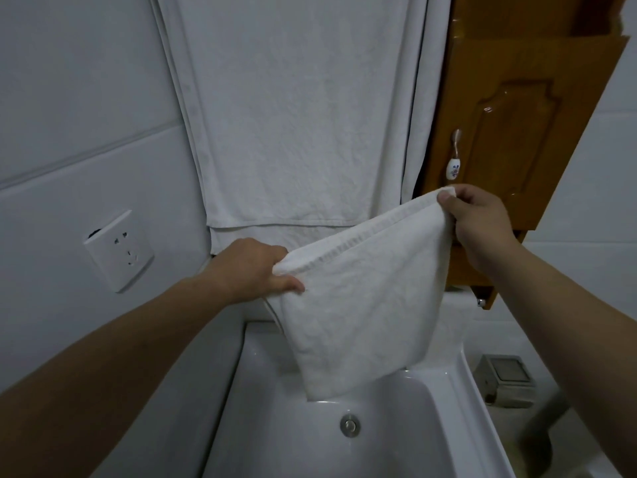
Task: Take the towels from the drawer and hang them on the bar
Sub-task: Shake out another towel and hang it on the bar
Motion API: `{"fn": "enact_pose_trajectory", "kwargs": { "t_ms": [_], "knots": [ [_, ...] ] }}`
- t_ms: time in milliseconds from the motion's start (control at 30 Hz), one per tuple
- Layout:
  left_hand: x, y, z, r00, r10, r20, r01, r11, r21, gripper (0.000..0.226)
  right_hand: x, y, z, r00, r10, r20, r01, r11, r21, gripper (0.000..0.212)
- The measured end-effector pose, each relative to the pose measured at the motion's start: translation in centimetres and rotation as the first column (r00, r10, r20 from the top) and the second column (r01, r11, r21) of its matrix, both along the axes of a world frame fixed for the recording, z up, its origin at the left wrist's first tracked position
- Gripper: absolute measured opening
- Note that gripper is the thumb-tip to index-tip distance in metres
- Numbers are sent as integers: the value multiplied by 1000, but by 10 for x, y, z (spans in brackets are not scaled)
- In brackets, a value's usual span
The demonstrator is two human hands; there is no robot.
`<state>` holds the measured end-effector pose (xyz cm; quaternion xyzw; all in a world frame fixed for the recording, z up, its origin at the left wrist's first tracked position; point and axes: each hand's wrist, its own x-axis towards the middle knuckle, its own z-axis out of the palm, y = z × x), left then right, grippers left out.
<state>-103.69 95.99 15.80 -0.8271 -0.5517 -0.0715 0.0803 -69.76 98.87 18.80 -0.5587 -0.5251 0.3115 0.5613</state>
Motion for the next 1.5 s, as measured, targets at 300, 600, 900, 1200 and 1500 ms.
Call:
{"fn": "enact_pose_trajectory", "kwargs": {
  "t_ms": [300, 600, 900, 1200, 1500],
  "knots": [
    [8, -5, -24, 950, -40, 309, 35, 999, 23, 6, -4, -11, 15, 998, -27, 62, 19, 993, 118, 18],
    [50, -23, 3, 788, 52, 614, 190, 927, -323, 6, -47, -47, 2, 861, 276, 428, -348, 933, 98, 13],
    [68, -33, 17, 607, 218, 764, 423, 725, -544, 15, -90, -87, -5, 691, 447, 568, -511, 858, -55, 26],
    [53, -33, 15, 477, 369, 798, 618, 504, -603, 41, -97, -98, -9, 517, 231, 824, -439, 898, 23, 28],
    [47, -35, 12, 270, 442, 855, 664, 557, -498, 42, -86, -84, -8, 790, 335, 514, -381, 924, -18, 12]
  ]
}}
